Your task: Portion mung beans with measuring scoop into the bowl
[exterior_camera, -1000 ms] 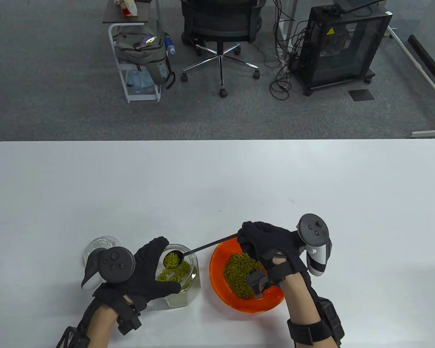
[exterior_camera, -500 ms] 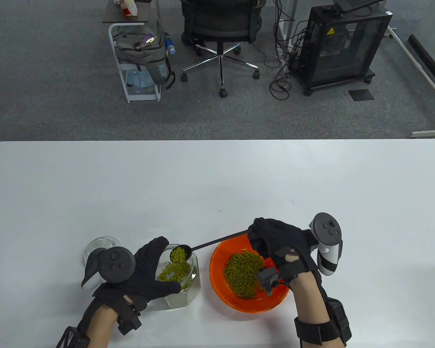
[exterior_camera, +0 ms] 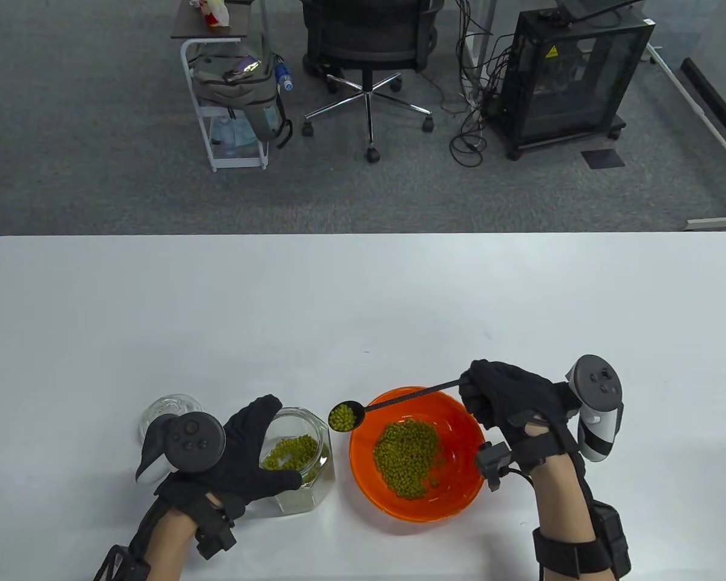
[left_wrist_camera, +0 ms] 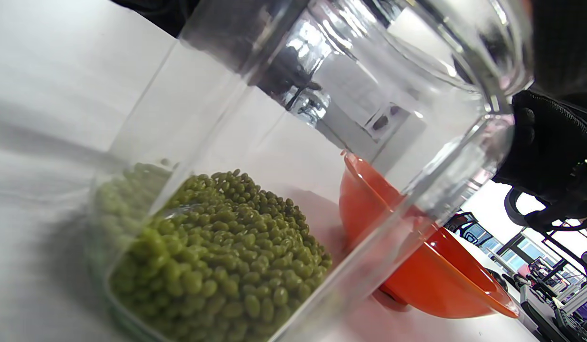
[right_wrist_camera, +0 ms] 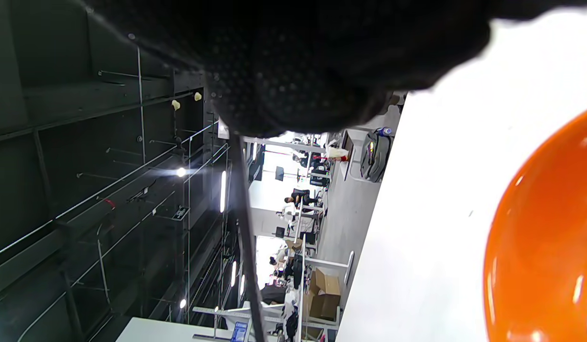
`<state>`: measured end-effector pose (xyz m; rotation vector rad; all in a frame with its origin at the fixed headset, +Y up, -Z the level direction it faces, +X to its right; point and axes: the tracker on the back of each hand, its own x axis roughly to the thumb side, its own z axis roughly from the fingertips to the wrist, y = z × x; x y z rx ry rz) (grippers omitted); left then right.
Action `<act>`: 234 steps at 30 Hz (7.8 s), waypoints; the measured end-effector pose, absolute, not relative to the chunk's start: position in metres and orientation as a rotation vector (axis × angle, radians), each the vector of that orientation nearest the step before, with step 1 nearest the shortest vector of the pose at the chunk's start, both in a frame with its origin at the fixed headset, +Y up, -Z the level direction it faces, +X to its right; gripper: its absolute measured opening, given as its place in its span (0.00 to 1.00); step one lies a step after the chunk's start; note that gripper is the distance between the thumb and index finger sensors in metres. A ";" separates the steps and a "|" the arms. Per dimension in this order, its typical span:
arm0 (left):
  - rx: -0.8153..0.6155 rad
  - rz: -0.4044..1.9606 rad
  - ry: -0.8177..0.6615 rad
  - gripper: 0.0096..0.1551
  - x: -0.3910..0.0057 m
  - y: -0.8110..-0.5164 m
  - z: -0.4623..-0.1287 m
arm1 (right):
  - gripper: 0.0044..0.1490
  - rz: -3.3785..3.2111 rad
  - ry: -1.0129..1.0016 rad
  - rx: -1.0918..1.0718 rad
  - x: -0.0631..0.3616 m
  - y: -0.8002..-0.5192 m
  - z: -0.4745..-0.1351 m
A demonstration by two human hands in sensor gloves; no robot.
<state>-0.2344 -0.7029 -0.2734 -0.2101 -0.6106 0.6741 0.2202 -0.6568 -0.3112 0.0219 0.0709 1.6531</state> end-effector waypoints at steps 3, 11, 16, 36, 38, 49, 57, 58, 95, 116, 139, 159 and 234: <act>-0.210 0.674 -0.611 0.77 -0.234 -0.703 -0.273 | 0.27 1.651 0.052 -0.001 0.237 -0.660 -0.309; -0.210 0.675 -0.611 0.77 -0.234 -0.703 -0.274 | 0.27 1.621 0.041 -0.023 0.265 -0.669 -0.302; -0.210 0.677 -0.610 0.77 -0.234 -0.703 -0.273 | 0.27 1.647 0.020 -0.035 0.278 -0.669 -0.298; -0.210 0.670 -0.610 0.77 -0.234 -0.703 -0.273 | 0.27 1.792 0.019 -0.114 0.311 -0.673 -0.290; -0.210 0.671 -0.611 0.77 -0.234 -0.703 -0.273 | 0.27 1.811 0.023 -0.121 0.314 -0.674 -0.289; -0.210 0.668 -0.610 0.77 -0.234 -0.703 -0.273 | 0.27 2.027 -0.006 -0.076 0.305 -0.662 -0.287; -0.209 0.669 -0.611 0.77 -0.234 -0.703 -0.273 | 0.27 2.253 -0.119 0.171 0.275 -0.635 -0.276; -0.209 0.670 -0.611 0.77 -0.234 -0.703 -0.273 | 0.27 2.276 -0.128 0.200 0.268 -0.631 -0.274; -0.211 0.673 -0.612 0.77 -0.234 -0.703 -0.273 | 0.26 2.304 -0.706 0.532 0.221 -0.584 -0.228; -0.210 0.668 -0.612 0.76 -0.234 -0.703 -0.273 | 0.27 1.849 -0.345 -0.018 0.246 -0.636 -0.265; -0.214 0.676 -0.613 0.76 -0.234 -0.703 -0.273 | 0.27 1.837 -0.194 0.018 0.178 -0.623 -0.282; -0.213 0.682 -0.613 0.77 -0.234 -0.703 -0.273 | 0.27 2.093 -0.190 0.166 0.083 -0.604 -0.297; -0.213 0.674 -0.612 0.76 -0.234 -0.702 -0.273 | 0.27 1.789 0.080 0.059 0.121 -0.672 -0.304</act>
